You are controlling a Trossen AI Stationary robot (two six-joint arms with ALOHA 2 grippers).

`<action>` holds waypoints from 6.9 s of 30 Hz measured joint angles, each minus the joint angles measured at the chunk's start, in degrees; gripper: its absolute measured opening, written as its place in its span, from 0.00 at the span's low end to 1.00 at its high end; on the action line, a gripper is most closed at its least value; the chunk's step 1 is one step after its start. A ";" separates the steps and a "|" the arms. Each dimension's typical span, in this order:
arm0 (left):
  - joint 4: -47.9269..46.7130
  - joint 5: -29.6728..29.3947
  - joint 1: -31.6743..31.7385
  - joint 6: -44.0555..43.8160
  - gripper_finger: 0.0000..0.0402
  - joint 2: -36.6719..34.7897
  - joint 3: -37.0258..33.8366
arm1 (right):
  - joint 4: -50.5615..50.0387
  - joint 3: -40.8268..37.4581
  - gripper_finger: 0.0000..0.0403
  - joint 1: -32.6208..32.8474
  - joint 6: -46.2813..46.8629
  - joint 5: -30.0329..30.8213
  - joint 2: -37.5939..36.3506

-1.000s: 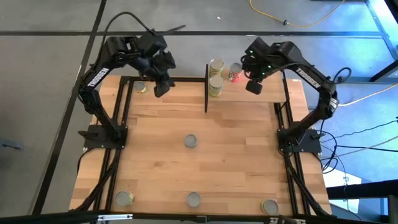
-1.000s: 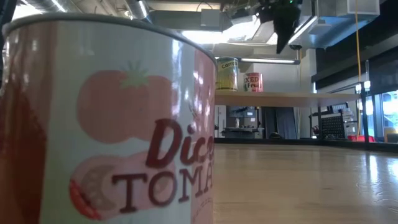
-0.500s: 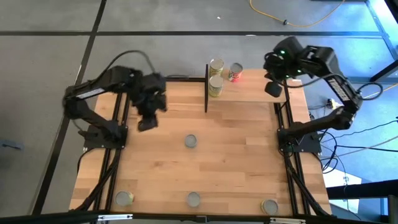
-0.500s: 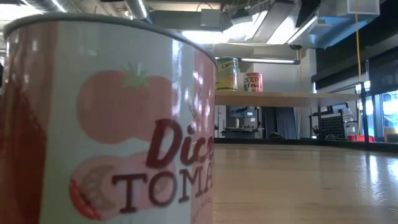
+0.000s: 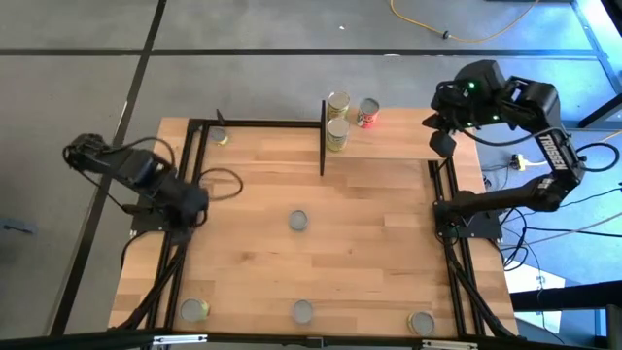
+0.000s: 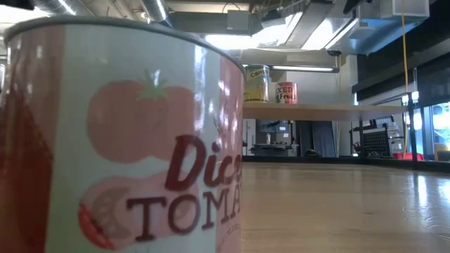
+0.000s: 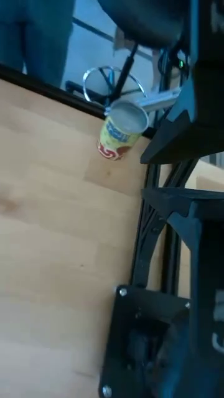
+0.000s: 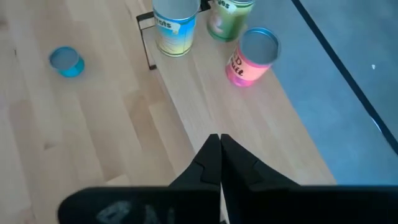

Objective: Pick and place cans onto a shelf
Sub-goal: Move the green and red can to the middle of the table, then put the green and red can on the shelf

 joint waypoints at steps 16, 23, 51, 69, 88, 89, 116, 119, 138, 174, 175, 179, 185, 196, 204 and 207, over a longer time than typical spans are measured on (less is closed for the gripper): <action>27.54 -3.97 -23.33 -7.49 0.16 4.77 -15.63 | 4.65 0.00 0.00 0.00 -0.09 0.07 0.02; 37.57 -7.88 -29.59 -11.31 0.16 12.30 -17.34 | 4.69 0.00 0.00 0.00 -0.22 0.07 0.02; 43.88 -8.44 -37.04 -12.88 0.16 28.16 -17.10 | 4.68 0.00 0.00 0.02 1.29 0.06 0.07; 37.82 -4.65 -26.51 -17.83 0.02 24.81 -13.30 | 4.68 -0.02 0.00 0.02 1.22 0.04 0.07; 12.63 -25.90 6.95 1.07 0.02 23.52 19.20 | 4.50 -0.02 0.00 0.02 1.23 0.02 0.07; 13.84 -26.27 8.70 2.11 0.02 24.04 19.80 | 4.50 -0.02 0.00 0.02 1.22 0.02 0.07; 34.20 -37.25 23.24 24.98 0.02 51.84 33.15 | 4.68 -0.02 0.00 2.58 1.40 -3.74 0.02; 35.97 -36.09 22.98 25.42 0.02 50.98 33.19 | 4.68 -0.02 0.00 4.97 1.37 -3.71 0.02; 36.14 -18.25 25.30 25.22 0.02 59.79 33.07 | 5.18 -0.04 0.00 8.35 1.50 -3.48 0.02; 35.29 -12.35 25.64 25.33 0.12 63.23 33.07 | 5.07 -0.04 0.00 8.33 -0.22 -3.46 0.02; 35.29 -12.51 25.67 25.33 0.12 63.23 33.07 | 5.07 -0.04 0.00 8.33 -0.22 -3.45 0.02; 35.27 -13.82 26.00 26.44 0.12 63.23 33.07 | 5.07 -0.04 0.00 8.33 -0.20 -3.46 0.02; 34.15 -7.76 28.24 26.20 0.12 60.43 33.07 | 4.41 -0.04 0.00 8.33 -3.99 -7.84 0.02; 27.70 -8.49 30.03 27.83 0.13 44.92 33.11 | 3.41 -7.63 0.00 12.61 -11.91 -10.35 1.16; 21.28 -14.71 30.02 28.96 0.13 37.24 33.11 | 9.17 -11.39 0.00 21.62 -8.48 -6.19 6.54; 16.36 -16.94 30.02 29.72 0.13 35.57 33.11 | 11.92 -11.39 0.03 23.76 -1.51 -6.60 9.23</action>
